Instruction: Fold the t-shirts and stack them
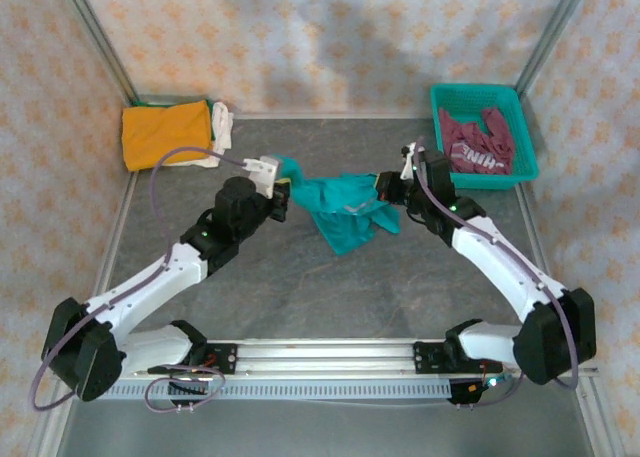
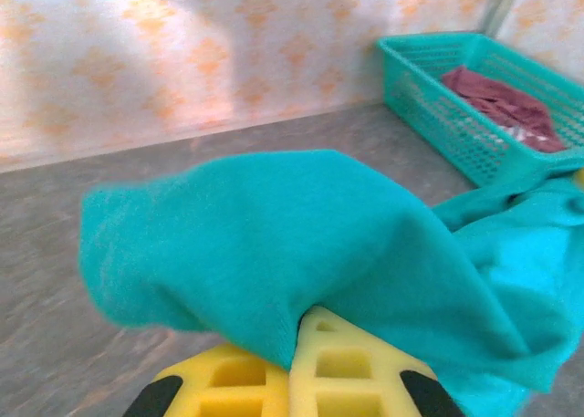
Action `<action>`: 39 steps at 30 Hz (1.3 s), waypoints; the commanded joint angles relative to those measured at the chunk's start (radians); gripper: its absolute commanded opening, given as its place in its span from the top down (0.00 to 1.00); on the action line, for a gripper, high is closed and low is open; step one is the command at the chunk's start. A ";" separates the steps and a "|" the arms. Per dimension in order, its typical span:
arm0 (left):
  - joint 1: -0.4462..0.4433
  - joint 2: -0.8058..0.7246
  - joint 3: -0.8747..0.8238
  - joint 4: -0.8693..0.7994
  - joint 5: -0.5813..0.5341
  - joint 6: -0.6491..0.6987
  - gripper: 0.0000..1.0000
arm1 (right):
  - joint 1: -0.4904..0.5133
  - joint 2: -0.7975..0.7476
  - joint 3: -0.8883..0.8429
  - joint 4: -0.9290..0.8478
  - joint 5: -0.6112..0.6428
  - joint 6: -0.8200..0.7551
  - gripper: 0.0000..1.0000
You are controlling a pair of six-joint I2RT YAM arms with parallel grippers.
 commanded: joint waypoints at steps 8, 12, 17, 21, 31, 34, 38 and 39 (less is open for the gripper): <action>0.071 -0.121 0.043 -0.138 -0.018 0.062 1.00 | -0.002 -0.078 0.153 -0.146 0.139 -0.085 1.00; 0.070 -0.184 0.149 -0.198 0.021 0.097 1.00 | 0.029 -0.112 0.255 -0.191 0.097 -0.157 1.00; 0.070 -0.235 0.315 -0.331 0.075 0.136 1.00 | 0.084 -0.154 0.338 -0.279 0.115 -0.231 1.00; 0.070 -0.241 0.326 -0.372 0.081 0.110 1.00 | 0.094 -0.144 0.187 -0.193 0.050 -0.212 1.00; 0.069 -0.171 0.308 -0.448 -0.010 -0.097 1.00 | 0.299 0.152 -0.079 0.241 -0.075 -0.074 0.55; 0.047 -0.121 0.383 -0.463 -0.034 -0.162 1.00 | 0.359 0.183 -0.109 0.365 -0.165 -0.104 0.46; -0.044 0.001 0.570 -0.544 -0.213 -0.176 1.00 | 0.473 0.189 -0.210 0.595 -0.130 -0.158 0.35; -0.071 0.047 0.632 -0.567 -0.286 -0.174 1.00 | 0.489 0.198 -0.232 0.657 -0.140 -0.158 0.35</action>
